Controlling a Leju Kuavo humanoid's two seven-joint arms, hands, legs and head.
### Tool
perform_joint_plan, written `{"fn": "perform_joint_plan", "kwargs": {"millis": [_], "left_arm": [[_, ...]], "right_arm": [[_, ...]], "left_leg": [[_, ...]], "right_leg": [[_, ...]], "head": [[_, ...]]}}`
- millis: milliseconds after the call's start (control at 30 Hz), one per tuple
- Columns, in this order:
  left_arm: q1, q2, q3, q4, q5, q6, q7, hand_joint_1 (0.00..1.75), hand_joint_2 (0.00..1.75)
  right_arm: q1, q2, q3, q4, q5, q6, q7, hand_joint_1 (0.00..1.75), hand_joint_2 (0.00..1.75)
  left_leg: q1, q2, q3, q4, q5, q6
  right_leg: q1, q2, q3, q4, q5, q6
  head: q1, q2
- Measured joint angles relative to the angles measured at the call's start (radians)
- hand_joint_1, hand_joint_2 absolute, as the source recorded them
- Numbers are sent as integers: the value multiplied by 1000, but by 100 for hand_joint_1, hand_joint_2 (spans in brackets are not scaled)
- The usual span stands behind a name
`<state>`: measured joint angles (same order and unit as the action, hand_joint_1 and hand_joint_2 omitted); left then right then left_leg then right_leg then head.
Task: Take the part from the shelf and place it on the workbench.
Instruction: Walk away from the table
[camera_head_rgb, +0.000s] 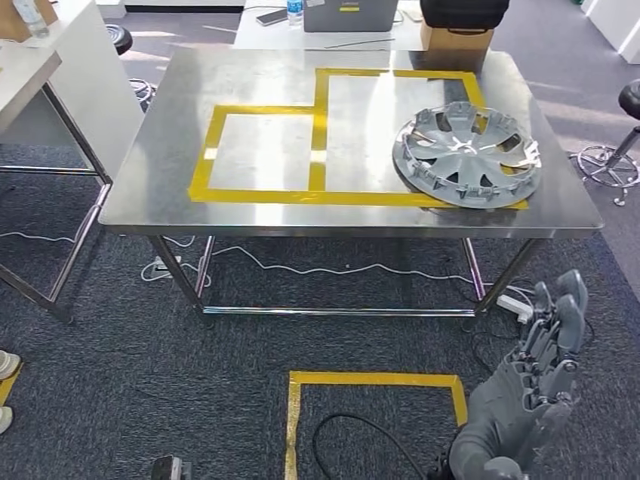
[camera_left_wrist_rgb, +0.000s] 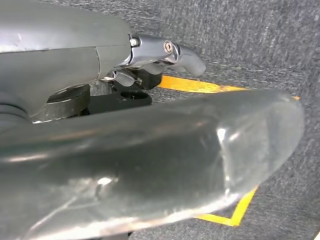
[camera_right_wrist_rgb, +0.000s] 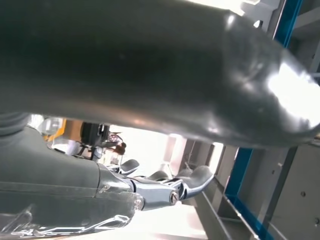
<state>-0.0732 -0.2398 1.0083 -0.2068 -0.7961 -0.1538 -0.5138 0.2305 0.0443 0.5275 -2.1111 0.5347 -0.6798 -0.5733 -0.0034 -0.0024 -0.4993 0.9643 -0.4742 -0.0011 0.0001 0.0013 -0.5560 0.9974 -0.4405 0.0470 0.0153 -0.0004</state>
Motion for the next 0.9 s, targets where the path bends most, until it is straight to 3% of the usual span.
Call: {"fn": "perform_joint_plan", "kwargs": {"millis": [67, 133, 167, 233, 267, 300, 333, 367, 433, 500, 567, 633, 667, 733, 767, 800, 833, 900], "left_arm": [[-1, 0, 0, 0, 0, 5, 10, 0, 0], [-1, 0, 0, 0, 1, 9, 15, 0, 0], [-1, 0, 0, 0, 1, 9, 17, 0, 0], [-1, 0, 0, 0, 2, 10, 18, 0, 0], [-1, 0, 1, 0, 2, 10, 19, 0, 0], [-1, 0, 1, 0, 3, 10, 19, 0, 0], [-1, 0, 1, 0, 3, 10, 20, 0, 0], [-1, 0, 1, 0, 3, 10, 20, 0, 0], [-3, 0, 1, 0, 3, 10, 20, 0, 0], [-5, -1, 1, 0, 3, 10, 20, 0, 0], [-3, -1, 1, 0, 3, 10, 20, 0, 0], [-2, -2, 1, 0, 3, 10, 20, 0, 0], [-2, -2, 1, 0, 3, 10, 20, 0, 0], [-3, -2, 1, 0, 4, 11, 20, 0, 0], [-3, -2, 1, 0, 4, 11, 20, 0, 0], [-2, -2, 1, 0, 4, 12, 20, 0, 0], [-2, -2, 1, 0, 5, 12, 20, 0, 0], [-3, -3, 2, 0, 7, 13, 20, 0, 0]], "right_arm": [[0, 0, 0, 0, -1, 0, 0, 0, 0], [-1, 0, 1, 0, -1, 0, 0, 0, 0], [-1, 0, 1, 0, -2, 0, 0, 0, 0], [-1, 0, 1, 1, -3, 0, 0, 0, 0], [-1, 0, 2, 1, -3, 0, 0, 0, 0], [-1, 0, 2, 2, -4, 0, 0, 0, 0], [-1, 0, 2, 2, -4, 0, 0, 0, 0], [-1, 0, 2, 2, -4, 0, -1, 0, 0], [-2, 0, 3, 2, -5, 0, -1, 0, 0], [-1, 0, 3, 2, -5, 0, -1, 0, 0], [-1, 0, 3, 2, -5, 0, -1, 0, 0], [0, 0, 2, 3, -6, 0, -1, 0, 0], [0, 0, 2, 3, -6, 0, -1, 0, 0], [0, 0, 1, 3, -6, 0, -2, 0, 0], [1, 0, 1, 3, -6, 0, -2, 0, 0], [1, 0, 1, 4, -6, 0, -2, 0, 0], [1, 0, 1, 4, -6, 0, -2, 0, 0], [1, 0, 1, 5, -6, 0, -3, 0, 0]], "left_leg": [[0, 1, -5, 2, 4, -11], [0, 1, -20, 27, -22, -21], [1, 1, -39, 69, -54, -26], [3, 1, -98, 203, -131, -34], [3, 1, -123, 262, -155, -36], [3, 1, -133, 289, -159, -36], [3, 1, -121, 274, -141, -35], [3, 1, -90, 221, -109, -33], [3, 1, -11, 75, -47, -28], [1, -1, 22, 1, -24, -19], [-1, -2, 12, -2, -15, -4], [1, 1, 3, -3, 0, 11], [3, 2, -4, -5, 9, 18], [3, 3, -23, -3, 24, 23], [3, 4, -34, -3, 32, 23], [3, 4, -44, -2, 39, 22], [3, 4, -53, -1, 45, 20], [5, 3, -67, 2, 56, 14]], "right_leg": [[1, 2, -5, -1, 7, -11], [-3, 0, -12, -5, 15, -22], [-5, -1, -17, -7, 20, -27], [-6, -3, -31, -7, 28, -32], [-5, -3, -38, -7, 33, -32], [-5, -3, -45, -7, 38, -32], [-5, -3, -51, -7, 43, -31], [-5, -3, -55, -6, 49, -30], [-3, -2, -64, -4, 59, -24], [0, -2, -73, -2, 70, -15], [-1, -2, -79, -5, 83, -4], [-4, -2, -91, 12, 61, 7], [-5, -1, -105, 49, 26, 12], [-6, -1, -146, 181, -70, 19], [-7, -1, -161, 246, -104, 22], [-8, -1, -162, 284, -120, 24], [-9, -1, -144, 284, -115, 25], [-12, -2, -50, 169, -72, 27]], "head": [[0, 0], [-3, 0], [-6, 0], [-10, 0], [-11, 0], [-11, 0], [-11, 0], [-11, 0], [-12, 0], [-13, 0], [-13, 0], [-12, 0], [-10, 0], [-5, 0], [-5, 0], [-5, 0], [-5, 0], [-4, 0]]}}
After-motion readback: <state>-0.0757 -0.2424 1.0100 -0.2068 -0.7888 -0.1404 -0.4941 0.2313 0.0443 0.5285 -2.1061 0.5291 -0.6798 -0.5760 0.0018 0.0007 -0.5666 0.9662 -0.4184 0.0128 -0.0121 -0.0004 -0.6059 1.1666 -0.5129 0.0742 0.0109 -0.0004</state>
